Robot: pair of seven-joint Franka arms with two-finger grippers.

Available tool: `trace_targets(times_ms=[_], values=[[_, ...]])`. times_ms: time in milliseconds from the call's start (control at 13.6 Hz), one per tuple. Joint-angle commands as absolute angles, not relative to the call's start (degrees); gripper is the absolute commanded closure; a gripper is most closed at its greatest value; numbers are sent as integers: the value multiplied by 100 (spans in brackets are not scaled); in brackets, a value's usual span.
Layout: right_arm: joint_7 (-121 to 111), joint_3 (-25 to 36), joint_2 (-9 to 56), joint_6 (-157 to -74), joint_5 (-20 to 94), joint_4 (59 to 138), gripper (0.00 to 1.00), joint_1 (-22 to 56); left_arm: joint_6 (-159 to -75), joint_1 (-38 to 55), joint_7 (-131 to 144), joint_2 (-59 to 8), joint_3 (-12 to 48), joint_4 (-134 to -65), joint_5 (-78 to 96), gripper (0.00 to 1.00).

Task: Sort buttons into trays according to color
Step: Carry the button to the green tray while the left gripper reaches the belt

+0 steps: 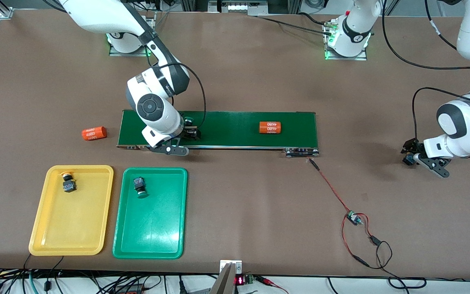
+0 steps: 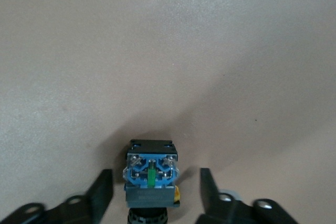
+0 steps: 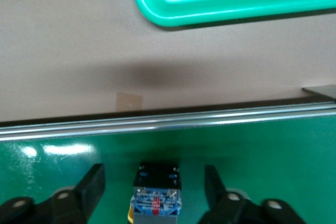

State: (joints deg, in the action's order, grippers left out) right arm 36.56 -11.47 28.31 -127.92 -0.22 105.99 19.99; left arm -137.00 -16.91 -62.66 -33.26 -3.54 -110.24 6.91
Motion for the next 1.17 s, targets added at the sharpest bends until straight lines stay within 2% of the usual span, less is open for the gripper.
trace_targets(times_ms=[0,73,220,367,441,587,808,881,954,1101], values=[[3648,-1178,2760,-12551,0,10617,33,1969,-13676,-1749,-6801,-3235,-343,-11021,598,100],[3621,-1178,2760,-12464,0,10617,45,1960,-13676,-1732,-6846,-3173,-334,-11013,598,100],[3612,-1195,2751,-12358,9,10617,61,1934,-13623,-1679,-6812,-2954,-299,-11013,563,100],[3604,-1222,2751,-12349,9,10591,81,1890,-13264,-1399,-6384,-2594,-264,-11004,563,100],[3595,-1222,2751,-12349,17,10591,85,1890,-13106,-1258,-6033,-2462,-264,-11004,563,100],[3568,-1213,2681,-12131,53,10443,86,1837,-12667,-889,-5041,-2225,-264,-11021,563,100],[2764,-1117,2505,-10877,53,9444,89,1592,-12051,-397,-3696,-1829,-98,-11013,562,100],[2394,-1003,2514,-10776,27,9196,89,1495,-11919,-282,-3169,-1724,86,-11013,554,100],[2104,-880,2548,-10802,0,9072,94,1407,-11744,-203,-2764,-1653,271,-11013,562,100],[1558,-686,2732,-11290,0,8957,95,1240,-11567,-63,-1920,-1556,561,-11021,562,100]])
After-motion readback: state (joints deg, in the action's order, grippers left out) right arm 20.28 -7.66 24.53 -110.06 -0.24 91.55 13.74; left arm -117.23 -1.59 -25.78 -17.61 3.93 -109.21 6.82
